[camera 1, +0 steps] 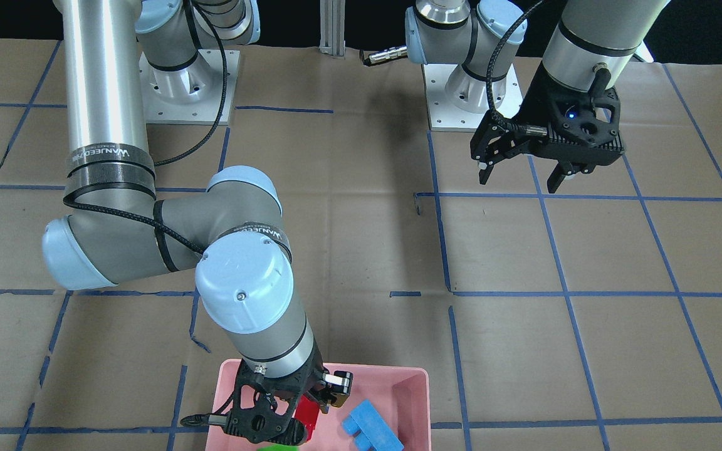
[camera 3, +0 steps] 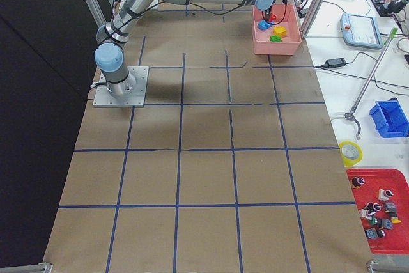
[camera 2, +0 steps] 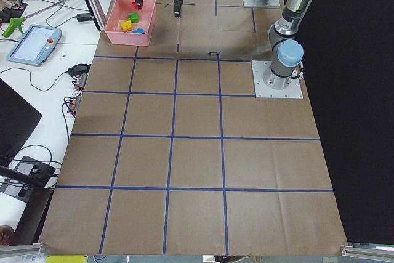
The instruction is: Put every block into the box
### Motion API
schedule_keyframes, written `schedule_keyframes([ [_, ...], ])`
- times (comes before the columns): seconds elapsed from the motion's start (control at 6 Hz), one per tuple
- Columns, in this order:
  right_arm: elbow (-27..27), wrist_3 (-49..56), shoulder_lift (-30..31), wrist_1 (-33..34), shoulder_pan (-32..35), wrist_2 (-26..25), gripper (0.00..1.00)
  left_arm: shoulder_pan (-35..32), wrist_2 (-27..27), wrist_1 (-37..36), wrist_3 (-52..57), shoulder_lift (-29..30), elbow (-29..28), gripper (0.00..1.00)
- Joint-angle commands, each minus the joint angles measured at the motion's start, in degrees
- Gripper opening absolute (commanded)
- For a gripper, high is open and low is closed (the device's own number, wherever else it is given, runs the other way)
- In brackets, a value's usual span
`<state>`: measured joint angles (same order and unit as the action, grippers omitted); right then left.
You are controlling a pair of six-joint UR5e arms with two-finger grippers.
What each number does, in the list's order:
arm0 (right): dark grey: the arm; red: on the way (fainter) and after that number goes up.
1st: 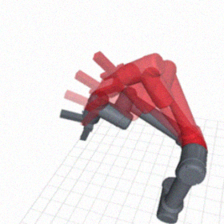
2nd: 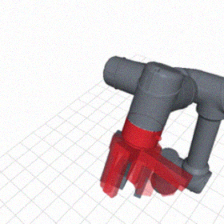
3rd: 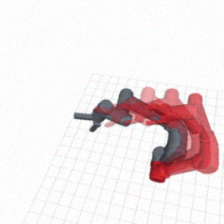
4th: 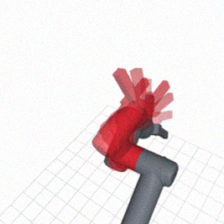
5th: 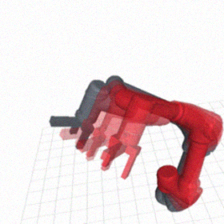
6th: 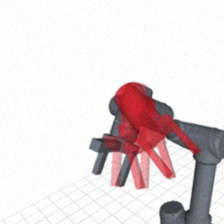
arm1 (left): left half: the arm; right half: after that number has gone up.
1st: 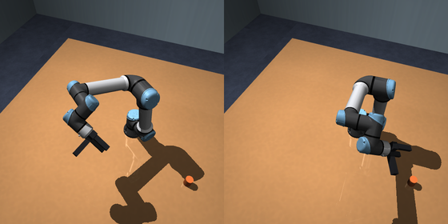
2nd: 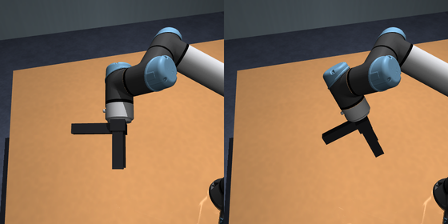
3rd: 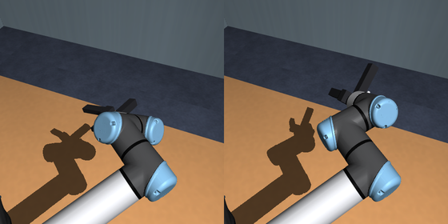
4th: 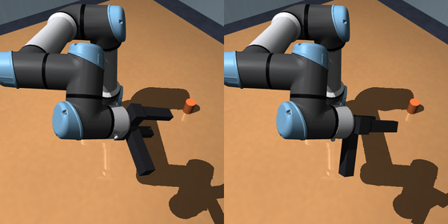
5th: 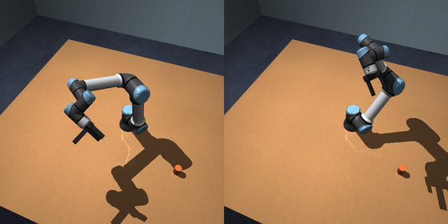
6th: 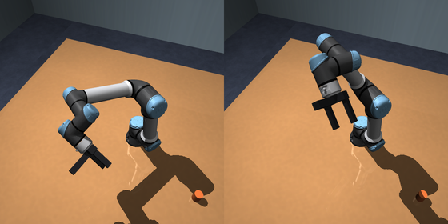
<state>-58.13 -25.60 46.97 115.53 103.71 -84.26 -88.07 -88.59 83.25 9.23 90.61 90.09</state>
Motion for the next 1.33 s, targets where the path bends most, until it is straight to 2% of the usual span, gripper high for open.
schedule_keyframes([
  [0.0,0.56,0.02,0.66,0.92,-0.96,0.06,1.00,0.00,-0.09,-0.02,0.00,0.00,0.00,0.99],
  [0.33,-3.98,0.99,6.86,1.27,-5.42,-1.07,1.00,0.00,0.00,-0.02,0.00,0.00,0.09,0.99],
  [0.67,-16.78,8.85,18.62,0.93,-11.75,-0.99,1.00,0.00,0.08,0.07,0.00,0.00,0.09,0.99],
  [1.0,-26.03,19.65,28.21,-0.03,-14.59,-0.91,1.00,0.00,0.17,0.07,0.00,0.00,0.09,0.99],
  [1.17,-29.64,23.54,32.52,-8.05,-14.59,-1.08,1.00,0.00,0.17,0.07,0.00,0.00,0.09,0.99],
])
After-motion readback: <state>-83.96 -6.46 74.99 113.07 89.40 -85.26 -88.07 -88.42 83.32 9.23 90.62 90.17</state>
